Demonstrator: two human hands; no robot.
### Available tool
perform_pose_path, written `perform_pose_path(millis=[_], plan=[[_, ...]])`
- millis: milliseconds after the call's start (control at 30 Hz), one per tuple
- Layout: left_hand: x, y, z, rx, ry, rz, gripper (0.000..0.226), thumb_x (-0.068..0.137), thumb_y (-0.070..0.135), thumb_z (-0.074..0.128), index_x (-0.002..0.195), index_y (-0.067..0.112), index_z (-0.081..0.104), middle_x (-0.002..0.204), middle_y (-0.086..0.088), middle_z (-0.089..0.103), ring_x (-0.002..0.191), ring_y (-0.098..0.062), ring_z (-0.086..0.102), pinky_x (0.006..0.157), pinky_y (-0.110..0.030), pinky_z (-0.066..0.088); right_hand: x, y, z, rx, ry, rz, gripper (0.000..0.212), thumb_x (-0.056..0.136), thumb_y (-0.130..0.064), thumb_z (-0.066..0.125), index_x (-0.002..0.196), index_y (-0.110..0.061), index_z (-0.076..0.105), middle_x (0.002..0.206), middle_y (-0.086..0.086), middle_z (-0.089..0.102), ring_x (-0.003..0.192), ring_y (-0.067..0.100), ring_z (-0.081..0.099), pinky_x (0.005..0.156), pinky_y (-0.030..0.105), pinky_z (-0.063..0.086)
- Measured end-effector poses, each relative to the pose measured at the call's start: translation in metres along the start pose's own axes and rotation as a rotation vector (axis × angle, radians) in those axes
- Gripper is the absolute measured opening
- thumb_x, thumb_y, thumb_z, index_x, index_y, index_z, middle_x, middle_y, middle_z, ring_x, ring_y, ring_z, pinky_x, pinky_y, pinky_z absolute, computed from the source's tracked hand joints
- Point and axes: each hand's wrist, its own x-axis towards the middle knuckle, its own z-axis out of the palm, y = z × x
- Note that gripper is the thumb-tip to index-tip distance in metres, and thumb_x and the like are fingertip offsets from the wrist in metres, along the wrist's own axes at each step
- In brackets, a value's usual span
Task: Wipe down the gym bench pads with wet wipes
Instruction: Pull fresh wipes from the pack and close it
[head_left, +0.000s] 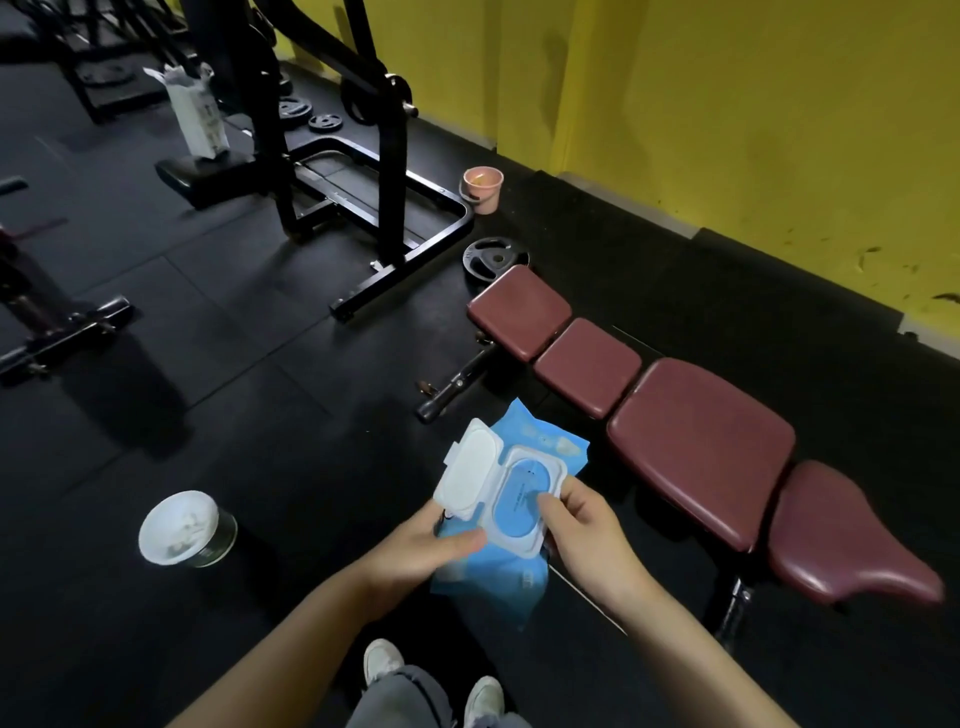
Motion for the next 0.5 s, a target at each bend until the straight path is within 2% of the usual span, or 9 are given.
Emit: perform_pose_path(millis=[67, 200, 300, 433, 500], plan=[[0.001, 0.004, 0.0, 0.015, -0.025, 0.013, 0.075, 0.072, 0.022, 0.087, 0.136, 0.023, 0.048, 0.125, 0.001, 0.069, 0.116, -0.021, 0.065, 0.092, -0.031, 0.053, 0.002, -0.003, 0.001, 0.048, 0.04, 0.008, 0.019, 0.096, -0.007, 0.046, 0.083, 0.007, 0.048, 0.065, 0.007, 0.048, 0.057, 0.015, 0.04, 0.053, 0.026, 0.035], [0.001, 0.005, 0.001, -0.073, 0.017, 0.021, 0.091, 0.061, 0.026, 0.088, 0.14, 0.02, 0.043, 0.127, -0.007, 0.067, 0.117, -0.026, 0.065, 0.088, -0.032, 0.054, 0.011, -0.005, 0.006, 0.098, 0.115, 0.082, 0.027, 0.098, -0.015, 0.048, 0.085, 0.007, 0.051, 0.065, 0.007, 0.052, 0.056, 0.015, 0.045, 0.053, 0.027, 0.039], [-0.003, 0.001, 0.005, -0.126, 0.042, 0.022, 0.08, 0.069, 0.019, 0.084, 0.138, 0.016, 0.044, 0.125, -0.01, 0.068, 0.114, -0.03, 0.066, 0.084, -0.036, 0.056, 0.018, -0.005, 0.009, 0.047, 0.105, 0.113, 0.032, 0.099, -0.024, 0.052, 0.089, 0.007, 0.054, 0.064, 0.004, 0.054, 0.056, 0.014, 0.047, 0.055, 0.03, 0.041], [-0.008, 0.0, 0.011, -0.146, 0.086, 0.035, 0.068, 0.074, 0.014, 0.078, 0.134, 0.019, 0.047, 0.124, -0.007, 0.069, 0.112, -0.03, 0.067, 0.09, -0.044, 0.057, 0.025, -0.009, 0.009, -0.221, 0.093, 0.095, 0.035, 0.094, -0.035, 0.058, 0.083, -0.002, 0.061, 0.064, 0.005, 0.062, 0.056, 0.015, 0.054, 0.059, 0.041, 0.049], [-0.007, -0.002, 0.011, -0.152, 0.14, 0.029, 0.073, 0.068, 0.016, 0.083, 0.134, 0.02, 0.049, 0.121, -0.006, 0.07, 0.11, -0.029, 0.068, 0.095, -0.049, 0.054, 0.026, -0.014, 0.006, -0.482, 0.091, 0.088, 0.037, 0.091, -0.043, 0.059, 0.076, -0.01, 0.059, 0.067, 0.001, 0.064, 0.058, 0.014, 0.056, 0.058, 0.038, 0.048]])
